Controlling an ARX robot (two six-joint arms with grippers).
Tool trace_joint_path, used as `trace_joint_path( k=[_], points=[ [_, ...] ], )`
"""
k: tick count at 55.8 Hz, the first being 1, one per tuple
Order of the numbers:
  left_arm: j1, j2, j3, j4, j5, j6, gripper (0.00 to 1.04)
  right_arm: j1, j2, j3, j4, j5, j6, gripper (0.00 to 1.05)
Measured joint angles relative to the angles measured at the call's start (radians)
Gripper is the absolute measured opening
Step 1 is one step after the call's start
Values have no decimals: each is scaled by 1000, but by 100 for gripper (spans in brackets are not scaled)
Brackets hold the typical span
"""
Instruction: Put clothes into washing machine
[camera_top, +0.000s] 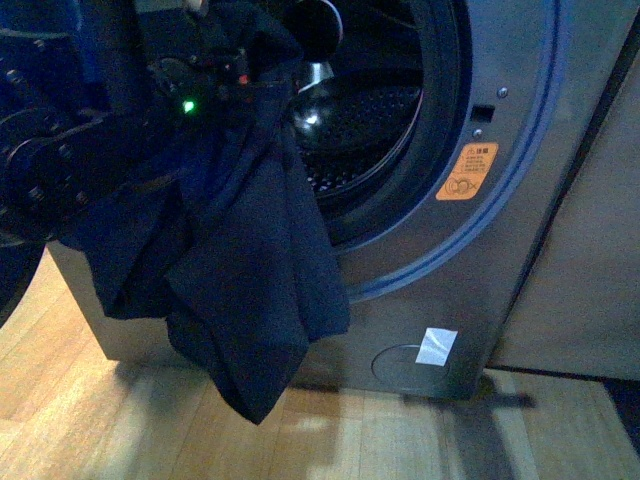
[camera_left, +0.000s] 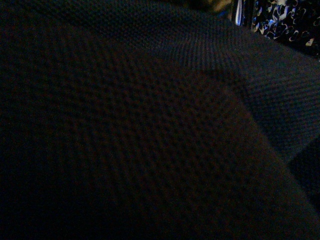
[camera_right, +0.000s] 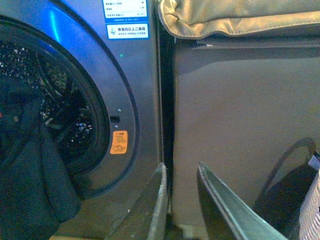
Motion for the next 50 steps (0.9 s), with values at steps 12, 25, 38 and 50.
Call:
trace_joint_path(
  k=[12,25,38,50],
  points=[
    [-16,121,219,-111,-55,22,8,-164,-53,-76,17,-164,-5,2],
    [-25,262,494,-244,-127,34,8,-179,-98,-141,37,-172,-5,2],
    [-25,349,672,-302,-187,25,8,-180,-122,-175,45,-172,-5,2],
    [-30,458,868,-385,-272,-1,8,-180,-142,-197,50,-172,-5,2]
  ],
)
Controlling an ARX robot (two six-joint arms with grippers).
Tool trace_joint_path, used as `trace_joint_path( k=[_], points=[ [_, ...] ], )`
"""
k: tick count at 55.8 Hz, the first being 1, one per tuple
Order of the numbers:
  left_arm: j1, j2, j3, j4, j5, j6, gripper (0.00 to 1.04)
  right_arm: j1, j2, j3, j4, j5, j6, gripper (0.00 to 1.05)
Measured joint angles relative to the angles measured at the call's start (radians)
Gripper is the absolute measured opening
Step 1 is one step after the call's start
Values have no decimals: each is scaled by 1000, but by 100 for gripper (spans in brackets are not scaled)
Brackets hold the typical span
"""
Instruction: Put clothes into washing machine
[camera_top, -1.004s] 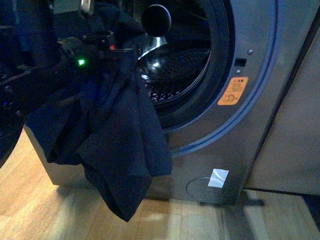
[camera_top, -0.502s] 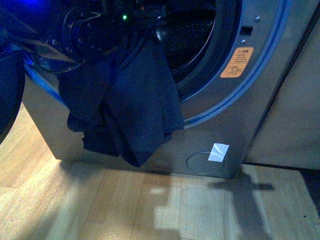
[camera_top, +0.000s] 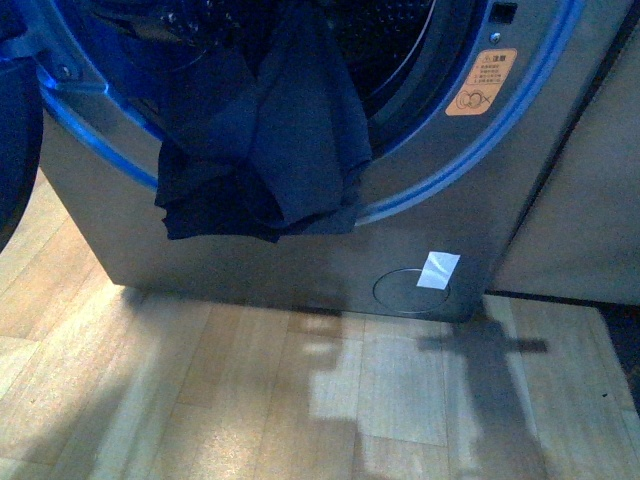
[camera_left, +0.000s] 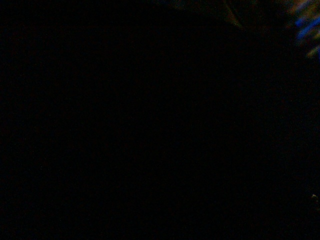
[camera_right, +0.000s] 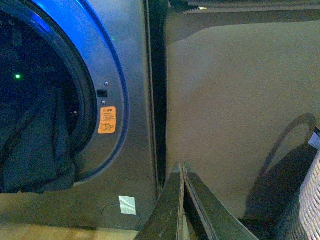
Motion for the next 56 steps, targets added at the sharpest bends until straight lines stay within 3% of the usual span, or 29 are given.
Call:
trace_joint_path(
  k=[17,30,34,43,56],
  points=[
    [-22,156,304,-112,-101,-65,8,0,-37,-40,10,0,0,2],
    [-47,211,414,-171,-74,-74,8,-1,-53,-61,10,0,0,2],
    [-49,214,412,-236,-19,-90,8,-1,-53,-61,10,0,0,2],
    [-45,214,317,-271,34,-90,35,-1,-53,-61,10,0,0,2],
    [-21,138,97,-259,107,-79,81,-1,-53,-61,10,0,0,2]
  ],
)
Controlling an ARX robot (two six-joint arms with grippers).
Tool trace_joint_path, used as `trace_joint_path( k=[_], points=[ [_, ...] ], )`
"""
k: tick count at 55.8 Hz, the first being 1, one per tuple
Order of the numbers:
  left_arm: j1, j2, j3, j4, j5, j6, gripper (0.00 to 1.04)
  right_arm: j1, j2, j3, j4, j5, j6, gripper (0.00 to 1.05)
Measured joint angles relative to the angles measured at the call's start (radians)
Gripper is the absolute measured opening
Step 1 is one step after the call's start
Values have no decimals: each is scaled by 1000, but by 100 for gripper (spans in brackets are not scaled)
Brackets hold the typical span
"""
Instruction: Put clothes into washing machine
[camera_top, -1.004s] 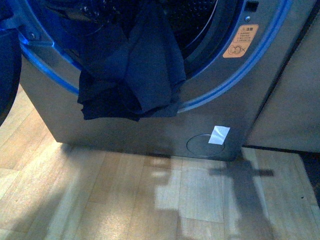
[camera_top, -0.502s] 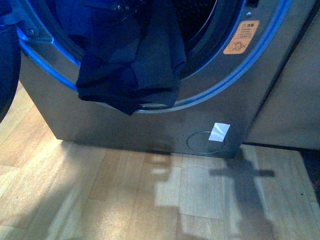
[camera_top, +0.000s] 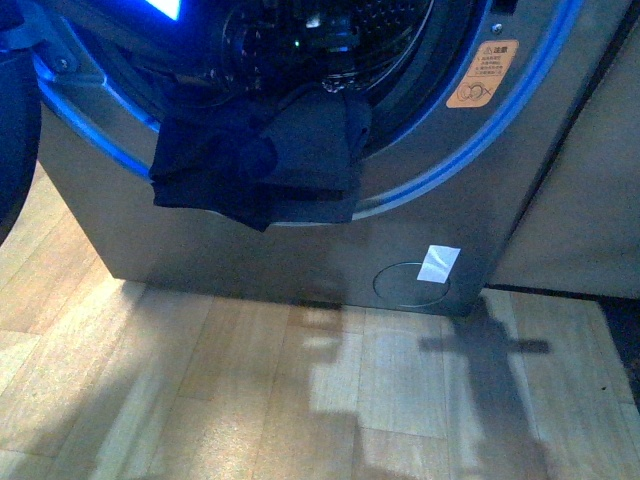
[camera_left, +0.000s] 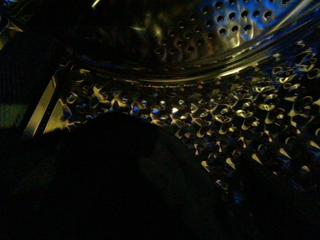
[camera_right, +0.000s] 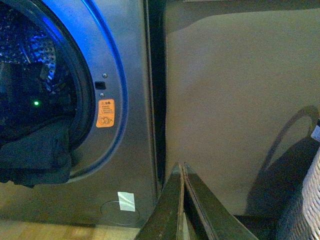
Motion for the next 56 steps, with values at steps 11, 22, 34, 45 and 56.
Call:
trace_joint_path(
  k=[11,22,34,45,56],
  points=[
    [5,-189,-205,37,32,-27,98,0,0,0,0,0,0,2],
    [9,-360,-443,103,65,-32,98,0,0,0,0,0,0,2],
    [5,-645,-871,312,101,2,98,0,0,0,0,0,0,2],
    [-40,-890,-1140,423,123,61,98,0,0,0,0,0,0,2],
    [-74,-874,-1115,554,94,170,98,0,0,0,0,0,0,2]
  ],
)
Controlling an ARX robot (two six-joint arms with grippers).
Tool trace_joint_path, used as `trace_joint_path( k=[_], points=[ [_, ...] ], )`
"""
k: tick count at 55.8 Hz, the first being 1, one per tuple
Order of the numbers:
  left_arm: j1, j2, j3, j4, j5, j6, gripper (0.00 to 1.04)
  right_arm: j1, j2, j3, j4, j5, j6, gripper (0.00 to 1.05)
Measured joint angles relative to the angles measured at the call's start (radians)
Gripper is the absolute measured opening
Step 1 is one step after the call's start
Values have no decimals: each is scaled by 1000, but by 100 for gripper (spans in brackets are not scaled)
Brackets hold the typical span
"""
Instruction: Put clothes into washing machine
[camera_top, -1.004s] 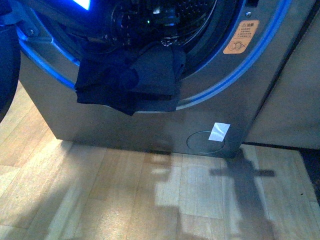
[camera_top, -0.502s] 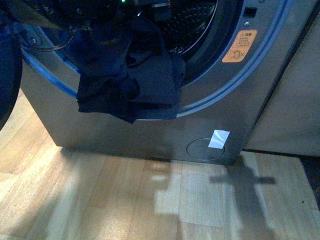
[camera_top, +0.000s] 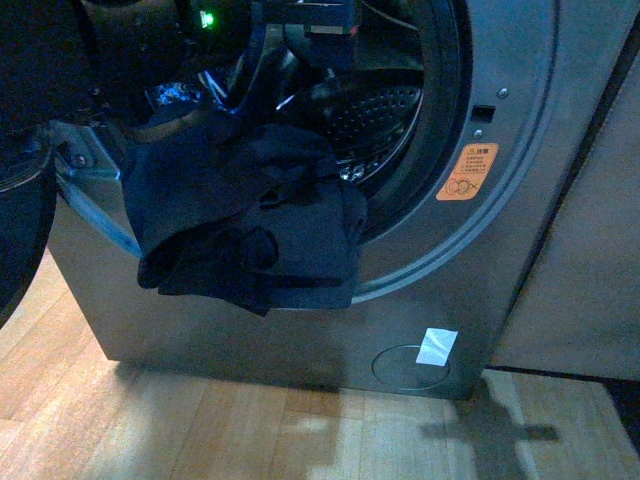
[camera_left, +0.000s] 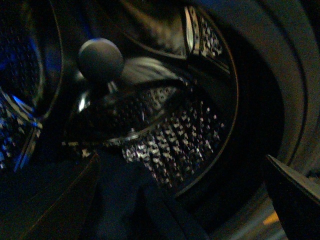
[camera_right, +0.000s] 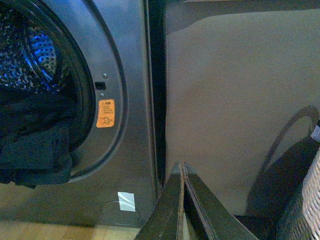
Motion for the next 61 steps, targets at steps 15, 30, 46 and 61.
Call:
trace_joint_path(
  k=[15,30,46,61],
  points=[
    [-2,-21,-13,26,-21,53,98,0,0,0,0,0,0,2],
    [-5,-270,-185,70,31,138,98,0,0,0,0,0,0,2],
    [122,-569,-473,71,26,105,98,0,0,0,0,0,0,2],
    [200,-983,-806,-235,-106,8,76,0,0,0,0,0,0,2]
  ],
)
